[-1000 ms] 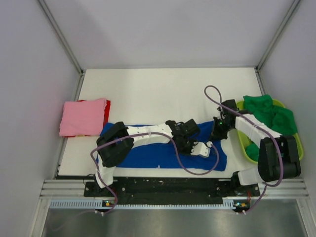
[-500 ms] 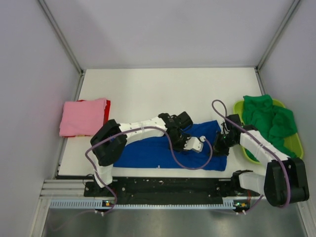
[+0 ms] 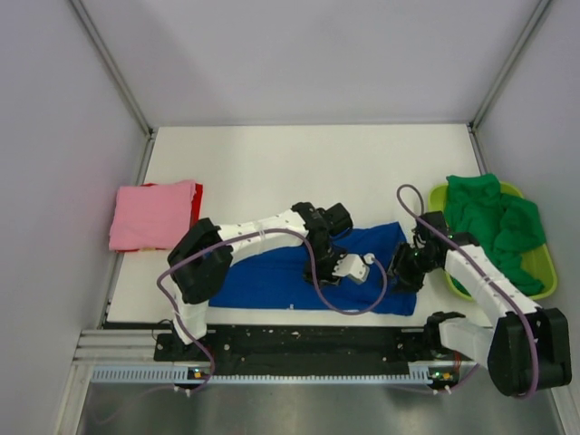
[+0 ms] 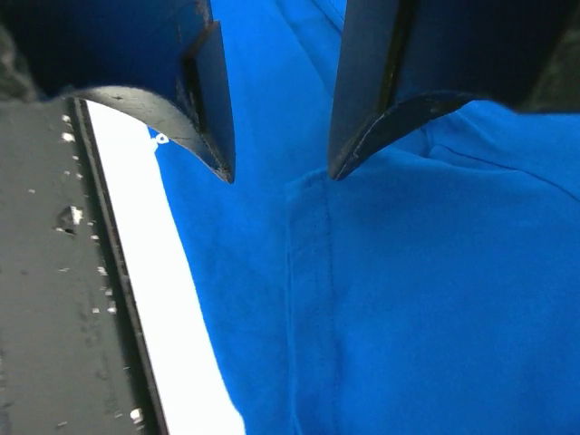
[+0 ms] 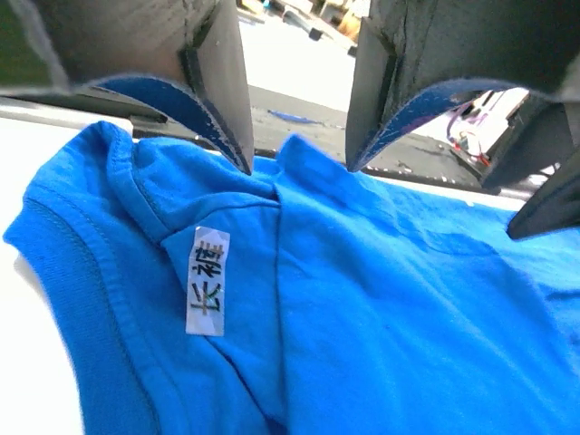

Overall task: Fold and stack the t-shirts
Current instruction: Fold the other side of the tshirt into a rectangle, then rotate the tshirt 80 degrees

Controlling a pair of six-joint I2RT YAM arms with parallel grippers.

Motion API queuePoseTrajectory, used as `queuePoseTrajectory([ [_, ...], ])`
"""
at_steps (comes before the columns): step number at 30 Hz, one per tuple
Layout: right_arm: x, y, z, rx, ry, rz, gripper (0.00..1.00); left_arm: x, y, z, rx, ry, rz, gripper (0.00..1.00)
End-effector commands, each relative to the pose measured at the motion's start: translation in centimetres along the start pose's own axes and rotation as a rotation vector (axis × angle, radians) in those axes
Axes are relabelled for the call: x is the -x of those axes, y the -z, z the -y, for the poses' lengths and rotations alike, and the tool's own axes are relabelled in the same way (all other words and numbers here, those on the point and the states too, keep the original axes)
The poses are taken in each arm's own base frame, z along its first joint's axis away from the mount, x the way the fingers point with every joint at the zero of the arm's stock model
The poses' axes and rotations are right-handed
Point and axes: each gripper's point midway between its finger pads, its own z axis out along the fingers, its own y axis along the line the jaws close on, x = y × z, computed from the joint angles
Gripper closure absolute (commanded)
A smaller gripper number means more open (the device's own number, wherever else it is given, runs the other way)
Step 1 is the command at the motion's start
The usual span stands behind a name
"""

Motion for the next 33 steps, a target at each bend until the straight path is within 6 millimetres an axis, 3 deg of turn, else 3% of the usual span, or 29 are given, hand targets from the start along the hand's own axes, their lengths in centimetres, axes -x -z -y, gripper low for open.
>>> queuePoseTrajectory([
  [1, 4.7, 3.9, -2.4, -0.023, 0.097, 0.223, 0.53, 2.9, 3.9, 2.7, -0.102, -0.053, 0.079, 0.49],
  [3, 6.8, 5.1, -3.5, -0.029, 0.133, 0.297, 0.55, 3.3, 5.3, 2.6, -0.075, -0.046, 0.097, 0.5],
  [5, 8.9, 5.1, -4.0, -0.052, 0.15, 0.342, 0.73, 2.6, 6.5, 0.4, 0.017, 0.019, 0.098, 0.56],
  [6, 9.9, 4.7, -4.2, -0.064, 0.159, 0.359, 0.84, 1.4, 7.2, -1.0, 0.079, 0.094, 0.075, 0.6],
  [8, 11.8, 3.8, -4.3, -0.091, 0.162, 0.382, 1.0, -1.7, 8.7, -4.7, 0.235, 0.238, 0.041, 0.69],
  [12, 14.8, 1.2, -4.0, -0.154, 0.178, 0.379, 1.0, -11.3, 12.5, -8.2, 0.447, 0.56, -0.054, 0.79],
  [17, 17.5, -2.2, -3.6, -0.219, 0.179, 0.331, 1.0, -21.5, 14.8, -7.7, 0.6, 0.77, -0.167, 0.8],
  [20, 18.5, -4.2, -3.5, -0.236, 0.17, 0.277, 1.0, -26.1, 14.5, -5.8, 0.636, 0.843, -0.267, 0.8],
  [24, 23.1, -4.3, -3.6, -0.341, 0.178, 0.373, 1.0, -30.7, 13.3, -3.1, 0.641, 0.945, -0.384, 0.8],
  [26, 26.6, -3.9, -5.1, -0.369, 0.187, 0.45, 1.0, -31.8, 12.7, -2.0, 0.648, 0.989, -0.426, 0.8],
  [29, 31.5, -4.0, -7.2, -0.413, 0.227, 0.5, 1.0, -31.0, 11.5, -0.2, 0.589, 1.038, -0.392, 0.79],
  [31, 34.4, -4.8, -8.8, -0.418, 0.26, 0.502, 1.0, -29.2, 10.9, 1.3, 0.504, 1.06, -0.321, 0.77],
  [33, 36.6, -3.6, -11.3, -0.39, 0.279, 0.546, 1.0, -26.2, 10.2, 3.0, 0.381, 1.055, -0.2, 0.75],
])
